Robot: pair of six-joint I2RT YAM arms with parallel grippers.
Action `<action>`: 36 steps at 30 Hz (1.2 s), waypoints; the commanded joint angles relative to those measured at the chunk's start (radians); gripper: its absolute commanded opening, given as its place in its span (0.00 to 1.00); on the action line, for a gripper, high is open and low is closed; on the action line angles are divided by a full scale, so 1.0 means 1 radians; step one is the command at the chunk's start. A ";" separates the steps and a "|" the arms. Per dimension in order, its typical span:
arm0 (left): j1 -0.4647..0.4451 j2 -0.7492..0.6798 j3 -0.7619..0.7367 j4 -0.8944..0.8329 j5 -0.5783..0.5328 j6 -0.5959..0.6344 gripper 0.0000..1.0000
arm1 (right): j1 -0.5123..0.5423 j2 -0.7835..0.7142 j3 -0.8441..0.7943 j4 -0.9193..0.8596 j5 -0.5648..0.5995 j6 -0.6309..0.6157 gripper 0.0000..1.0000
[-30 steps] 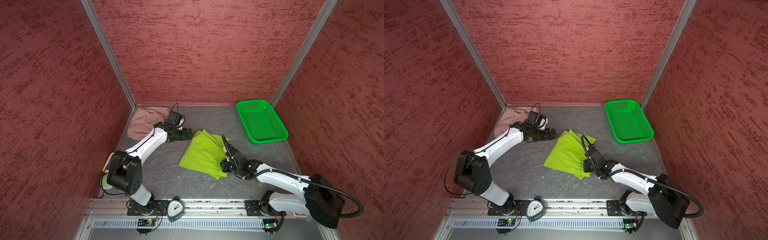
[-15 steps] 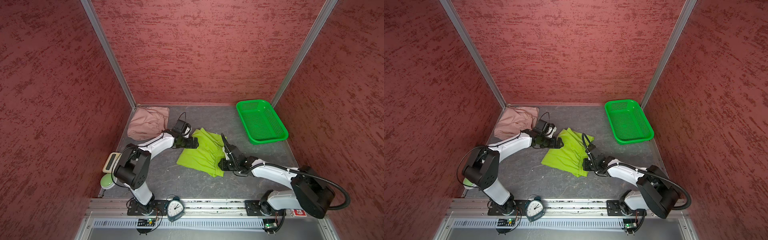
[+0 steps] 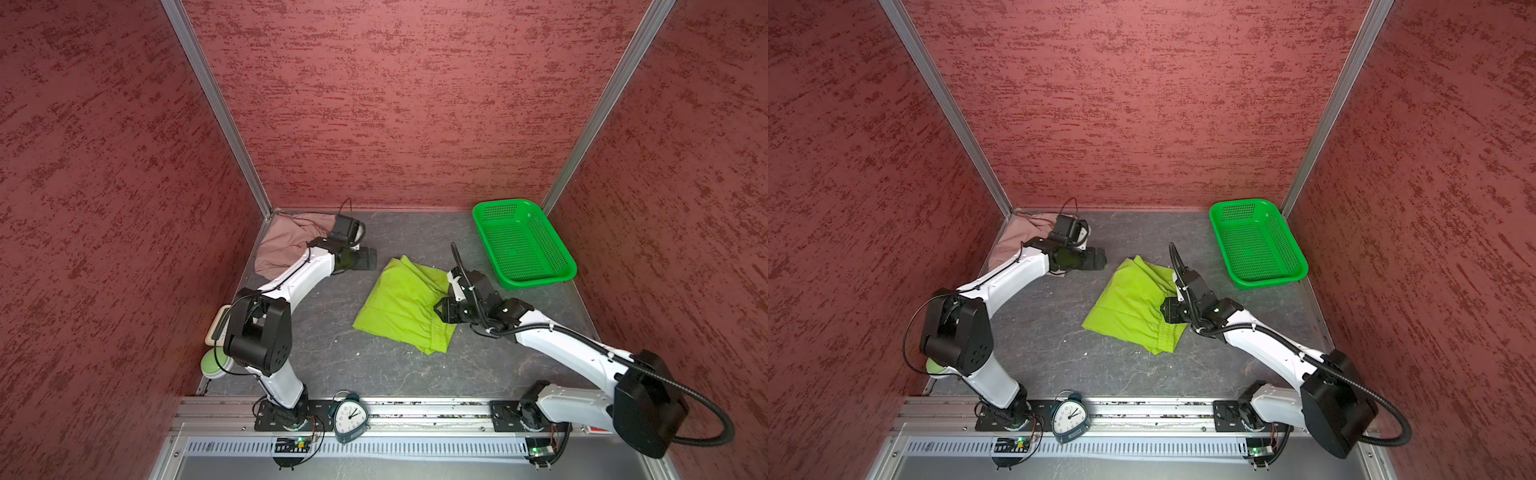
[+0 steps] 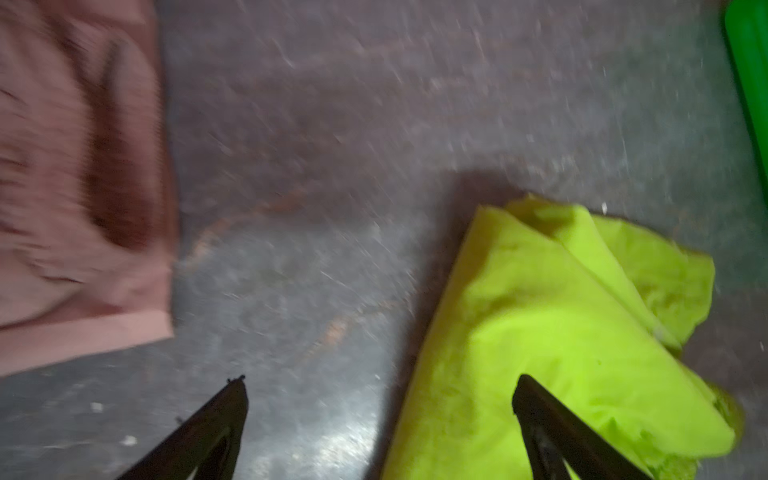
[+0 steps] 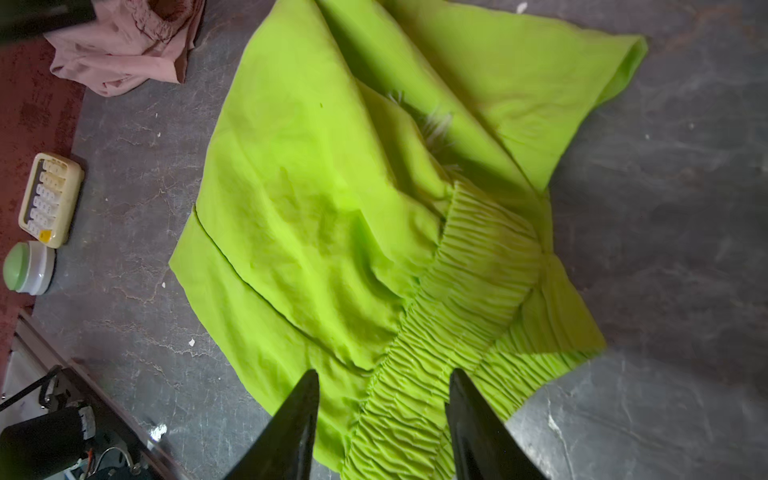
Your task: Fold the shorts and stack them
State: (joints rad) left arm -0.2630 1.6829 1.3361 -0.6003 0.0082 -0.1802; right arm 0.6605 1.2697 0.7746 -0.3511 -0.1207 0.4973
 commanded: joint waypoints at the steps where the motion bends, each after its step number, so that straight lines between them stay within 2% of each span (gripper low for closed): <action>1: 0.103 0.003 0.042 0.050 -0.164 0.070 0.99 | 0.047 0.076 0.076 0.086 -0.016 -0.051 0.52; 5: 0.181 0.097 0.092 0.172 -0.270 0.183 0.99 | 0.105 0.178 0.143 0.160 -0.028 -0.070 0.55; 9: 0.254 0.252 0.242 0.121 -0.276 0.201 0.99 | 0.156 0.310 0.189 0.233 -0.029 -0.075 0.57; 12: 0.298 0.353 0.319 0.115 -0.212 0.186 0.99 | 0.183 0.384 0.226 0.234 0.005 -0.063 0.58; 14: 0.329 0.421 0.391 0.048 -0.170 0.168 0.99 | 0.193 0.407 0.230 0.235 0.005 -0.053 0.59; 16: 0.355 0.476 0.449 -0.015 -0.146 0.142 0.99 | 0.200 0.408 0.221 0.240 0.010 -0.046 0.60; 19: 0.388 0.524 0.485 -0.079 -0.035 0.113 0.99 | 0.200 0.392 0.191 0.254 0.015 -0.033 0.61; 23: 0.407 0.537 0.432 -0.087 0.079 0.081 0.99 | 0.195 0.370 0.168 0.244 0.015 -0.018 0.65; 27: 0.415 0.502 0.311 -0.043 0.205 0.032 0.99 | 0.139 0.329 0.105 0.265 -0.042 -0.003 0.67; 31: 0.408 0.447 0.179 0.017 0.326 -0.034 0.99 | 0.084 0.303 0.061 0.240 -0.051 -0.023 0.68; 34: 0.378 0.384 0.080 0.054 0.383 -0.074 0.99 | 0.029 0.290 0.035 0.209 -0.060 -0.034 0.69; 36: 0.330 0.340 0.031 0.046 0.363 -0.080 0.99 | -0.013 0.276 0.024 0.170 -0.059 -0.039 0.69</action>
State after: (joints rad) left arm 0.1295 2.0464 1.4372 -0.5209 0.2832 -0.2028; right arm 0.6880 1.5810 0.8154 -0.1307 -0.1677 0.4740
